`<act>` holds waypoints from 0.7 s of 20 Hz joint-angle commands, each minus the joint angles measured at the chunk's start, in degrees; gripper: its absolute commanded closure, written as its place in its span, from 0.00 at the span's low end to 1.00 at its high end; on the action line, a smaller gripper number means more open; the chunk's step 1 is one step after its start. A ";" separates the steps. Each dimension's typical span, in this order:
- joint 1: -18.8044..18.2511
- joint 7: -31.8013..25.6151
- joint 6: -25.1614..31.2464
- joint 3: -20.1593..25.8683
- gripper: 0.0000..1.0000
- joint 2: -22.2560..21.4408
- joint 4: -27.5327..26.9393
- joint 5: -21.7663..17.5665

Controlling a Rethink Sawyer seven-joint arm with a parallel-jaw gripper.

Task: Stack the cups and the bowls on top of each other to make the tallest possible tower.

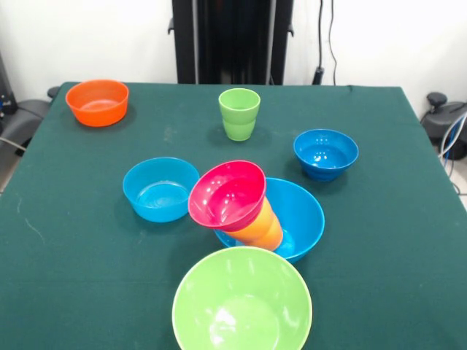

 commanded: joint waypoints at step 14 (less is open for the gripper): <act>-0.74 11.23 -8.86 -0.56 0.00 10.85 9.28 1.29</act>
